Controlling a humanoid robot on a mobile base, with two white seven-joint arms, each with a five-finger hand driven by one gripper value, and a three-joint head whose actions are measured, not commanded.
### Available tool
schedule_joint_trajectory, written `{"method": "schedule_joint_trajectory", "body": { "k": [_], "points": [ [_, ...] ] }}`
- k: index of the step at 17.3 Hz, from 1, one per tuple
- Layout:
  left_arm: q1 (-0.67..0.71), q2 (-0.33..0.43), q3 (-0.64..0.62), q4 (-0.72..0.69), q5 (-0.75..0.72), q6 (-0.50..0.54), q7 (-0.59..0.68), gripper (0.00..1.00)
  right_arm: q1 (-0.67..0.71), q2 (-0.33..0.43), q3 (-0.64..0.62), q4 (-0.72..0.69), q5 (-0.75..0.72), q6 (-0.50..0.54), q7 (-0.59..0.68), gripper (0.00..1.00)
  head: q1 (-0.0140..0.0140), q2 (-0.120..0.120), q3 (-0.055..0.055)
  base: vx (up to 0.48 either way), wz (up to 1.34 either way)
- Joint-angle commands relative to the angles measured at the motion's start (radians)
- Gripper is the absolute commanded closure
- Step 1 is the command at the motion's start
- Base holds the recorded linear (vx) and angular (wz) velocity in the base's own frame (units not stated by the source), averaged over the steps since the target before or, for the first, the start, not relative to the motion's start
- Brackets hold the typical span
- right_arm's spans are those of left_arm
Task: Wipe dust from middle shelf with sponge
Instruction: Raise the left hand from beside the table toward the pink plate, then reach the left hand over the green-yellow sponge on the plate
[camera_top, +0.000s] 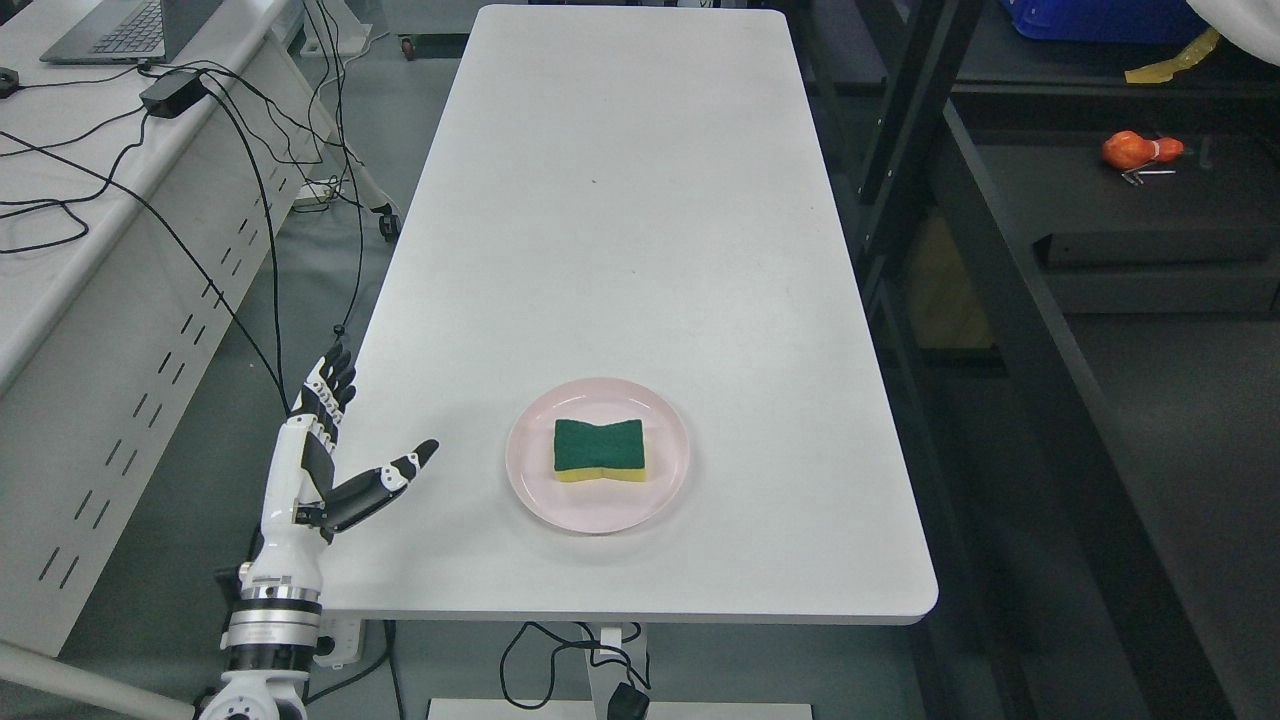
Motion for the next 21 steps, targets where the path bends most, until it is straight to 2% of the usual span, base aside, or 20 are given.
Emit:
{"method": "schedule_joint_trajectory", "body": {
  "k": [1, 8, 9, 11, 13, 16, 18, 21],
  "points": [
    [-0.001, 0.017, -0.002, -0.008, 0.008, 0.009, 0.0, 0.02, 0.001, -0.017, 0.0, -0.017, 0.0, 0.001, 0.0, 0.0, 0.0, 0.0, 0.0, 0.0, 0.0],
    [-0.036, 0.021, 0.018, 0.004, 0.006, -0.003, -0.001, 0.02, 0.001, -0.017, 0.0, -0.017, 0.0, 0.001, 0.0, 0.0, 0.0, 0.0, 0.0, 0.0, 0.0],
    [-0.059, 0.063, 0.015, 0.017, 0.003, -0.004, -0.004, 0.02, 0.001, -0.017, 0.0, -0.017, 0.0, 0.001, 0.0, 0.0, 0.0, 0.0, 0.0, 0.0, 0.0],
    [-0.137, 0.21, 0.007, 0.082, -0.055, -0.015, -0.007, 0.02, -0.001, -0.017, 0.0, -0.017, 0.0, 0.001, 0.0, 0.0, 0.0, 0.0, 0.0, 0.0, 0.0],
    [-0.217, 0.299, -0.022, 0.153, -0.188, -0.105, -0.011, 0.02, 0.001, -0.017, 0.0, -0.017, 0.0, 0.001, 0.0, 0.0, 0.0, 0.0, 0.0, 0.0, 0.0],
    [-0.329, 0.421, -0.117, 0.219, -0.455, -0.335, -0.011, 0.03, 0.001, -0.017, 0.0, -0.017, 0.0, 0.001, 0.0, 0.0, 0.0, 0.0, 0.0, 0.0, 0.0],
    [-0.436, 0.436, -0.178, 0.259, -0.668, -0.423, -0.018, 0.03, 0.001, -0.017, 0.0, -0.017, 0.0, 0.001, 0.0, 0.0, 0.0, 0.0, 0.0, 0.0, 0.0],
    [-0.525, 0.433, -0.27, 0.277, -0.88, -0.486, -0.115, 0.05, 0.001, -0.017, 0.0, -0.017, 0.0, 0.001, 0.0, 0.0, 0.0, 0.0, 0.0, 0.0, 0.0]
  ]
}}
